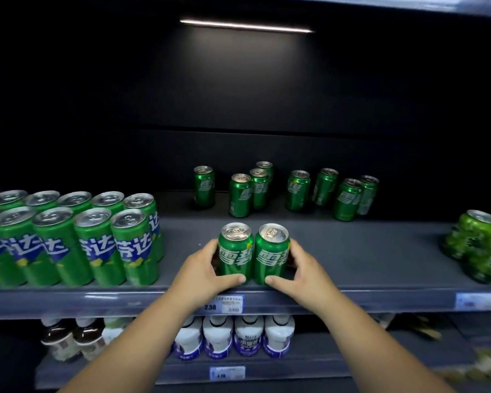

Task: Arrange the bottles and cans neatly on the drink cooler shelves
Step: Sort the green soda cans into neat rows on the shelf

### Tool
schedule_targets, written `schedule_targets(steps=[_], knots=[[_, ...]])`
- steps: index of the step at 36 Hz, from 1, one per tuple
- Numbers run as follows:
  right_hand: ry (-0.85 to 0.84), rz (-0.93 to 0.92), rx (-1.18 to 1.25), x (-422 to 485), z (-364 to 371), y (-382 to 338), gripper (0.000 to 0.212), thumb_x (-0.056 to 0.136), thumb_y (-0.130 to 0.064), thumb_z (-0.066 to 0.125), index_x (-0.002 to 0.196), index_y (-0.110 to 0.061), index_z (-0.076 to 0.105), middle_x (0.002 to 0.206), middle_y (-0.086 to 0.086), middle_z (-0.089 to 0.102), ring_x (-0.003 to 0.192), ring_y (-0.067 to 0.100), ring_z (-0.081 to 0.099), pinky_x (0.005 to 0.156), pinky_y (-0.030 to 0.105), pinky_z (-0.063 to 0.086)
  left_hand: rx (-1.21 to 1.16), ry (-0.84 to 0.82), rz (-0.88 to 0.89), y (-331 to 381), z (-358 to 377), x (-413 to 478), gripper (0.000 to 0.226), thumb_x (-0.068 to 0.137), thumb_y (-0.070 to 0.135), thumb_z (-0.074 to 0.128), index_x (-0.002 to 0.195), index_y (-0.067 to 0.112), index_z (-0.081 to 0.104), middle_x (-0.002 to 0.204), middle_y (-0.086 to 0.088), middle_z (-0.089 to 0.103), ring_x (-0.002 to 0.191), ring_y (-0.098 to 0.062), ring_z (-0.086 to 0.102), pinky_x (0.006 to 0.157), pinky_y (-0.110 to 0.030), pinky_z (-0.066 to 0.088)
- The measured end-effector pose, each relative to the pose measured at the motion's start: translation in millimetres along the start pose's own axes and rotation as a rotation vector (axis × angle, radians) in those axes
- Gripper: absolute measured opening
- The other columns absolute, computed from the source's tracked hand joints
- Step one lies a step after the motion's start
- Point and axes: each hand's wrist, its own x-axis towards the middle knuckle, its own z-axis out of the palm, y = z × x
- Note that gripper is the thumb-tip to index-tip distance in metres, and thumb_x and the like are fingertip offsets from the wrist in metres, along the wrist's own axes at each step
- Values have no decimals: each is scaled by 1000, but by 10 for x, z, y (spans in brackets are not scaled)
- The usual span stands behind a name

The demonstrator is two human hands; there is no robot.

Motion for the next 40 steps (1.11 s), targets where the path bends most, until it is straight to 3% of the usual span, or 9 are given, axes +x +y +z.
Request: schedule_targets(steps=[10,21,26,29,32,34,36,40], knots=[[-7,21,129,-6,-37,31,73,67,-44,82,132,-40,51,124,-22,66,116,0,61,103,41,50,-6,-54,-5,-14,-36,17,68,66,40,88,126,41,55,111,26,67,100,9,63,92,-25,52],[20,12,64,-11,-24,61,70,68,-52,74,131,-43,45,127,-21,60,119,-1,56,102,38,49,2,-86,-9,74,42,42,69,66,45,85,127,42,53,113,26,67,103,9,62,93,-26,53],[-18,-54,267,63,-86,81,66,71,-52,75,131,-36,51,127,-15,64,120,1,58,102,33,48,-237,-158,-37,83,-44,116,61,64,56,79,119,44,58,111,26,70,104,5,65,91,-23,51],[46,-44,466,196,-191,74,63,68,-54,69,125,-29,55,125,-7,64,116,4,61,92,20,48,-401,-106,-88,123,-106,226,61,64,65,66,118,37,60,107,18,73,100,1,67,84,-22,49],[109,-19,522,439,-341,52,60,67,-58,64,121,-31,58,123,-4,62,115,12,59,97,29,48,-440,32,-131,133,-164,423,68,58,73,59,114,35,64,110,8,72,101,-8,68,87,-30,50],[126,-14,485,647,-446,21,49,73,-52,70,117,-34,60,121,-6,63,113,12,59,99,32,48,-434,86,-157,182,-198,591,59,63,70,61,109,34,65,111,6,71,97,-11,68,83,-31,50],[131,-21,395,888,-528,1,39,83,-32,78,117,-35,59,122,-7,62,115,14,59,98,31,48,-402,117,-151,229,-211,795,41,78,53,70,111,30,64,110,2,69,98,-15,67,77,-28,48],[67,-8,240,1355,-606,-61,57,85,-21,79,136,-25,53,127,-1,57,118,15,57,99,34,49,-244,159,-133,266,-183,1244,37,84,29,78,117,25,61,106,3,67,94,-11,64,82,-30,50]])
